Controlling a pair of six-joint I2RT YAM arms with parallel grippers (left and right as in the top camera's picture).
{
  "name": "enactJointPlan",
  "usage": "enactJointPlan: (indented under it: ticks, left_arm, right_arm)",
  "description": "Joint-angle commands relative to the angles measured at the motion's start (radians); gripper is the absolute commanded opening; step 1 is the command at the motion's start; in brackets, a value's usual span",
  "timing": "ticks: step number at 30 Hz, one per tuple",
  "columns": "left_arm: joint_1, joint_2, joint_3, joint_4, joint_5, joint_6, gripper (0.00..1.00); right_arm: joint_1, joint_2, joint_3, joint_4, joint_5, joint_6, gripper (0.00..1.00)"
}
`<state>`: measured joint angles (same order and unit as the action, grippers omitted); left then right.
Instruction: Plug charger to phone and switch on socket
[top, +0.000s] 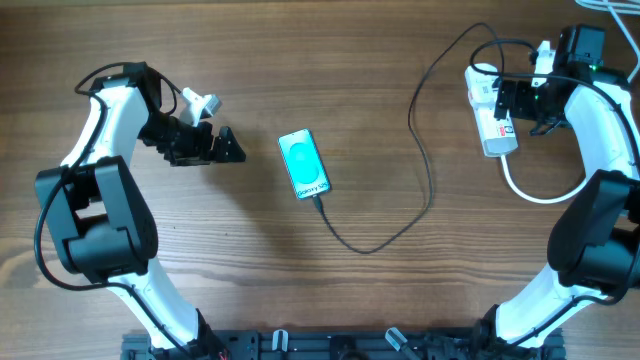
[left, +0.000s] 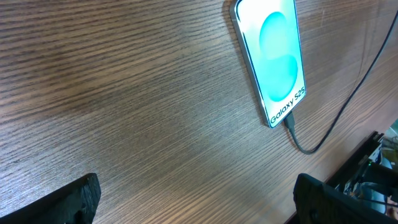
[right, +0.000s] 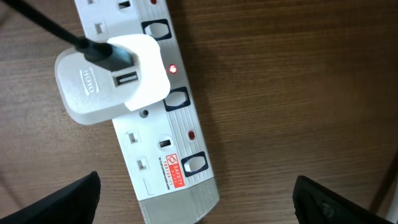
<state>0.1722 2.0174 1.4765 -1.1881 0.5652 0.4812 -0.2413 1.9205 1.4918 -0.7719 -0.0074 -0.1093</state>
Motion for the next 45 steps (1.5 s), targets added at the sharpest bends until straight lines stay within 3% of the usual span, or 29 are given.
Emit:
enactJointPlan:
  ticks: [1,9,18,28,45]
  left_arm:
    - [0.007,0.01,-0.004,0.0,0.001,0.009,1.0]
    - [0.008,0.01,-0.004,0.0,0.001,0.009,1.0]
    - [0.008,0.01,-0.004,0.0,0.001,0.009,1.0]
    - [0.008,0.01,-0.004,0.0,0.001,0.009,1.0]
    - [0.008,0.01,-0.004,0.001,0.001,0.009,1.0]
  right_arm:
    - [-0.002,0.024,-0.014,0.014,-0.016,-0.094,1.0]
    - [-0.006,0.111,-0.014,0.079,-0.016,-0.095,0.99]
    - [-0.017,0.214,-0.014,0.132,-0.015,0.006,1.0]
    - [-0.074,0.195,-0.011,0.129,-0.036,0.138,1.0]
    - [-0.096,0.183,-0.011,0.177,-0.106,0.138,1.0]
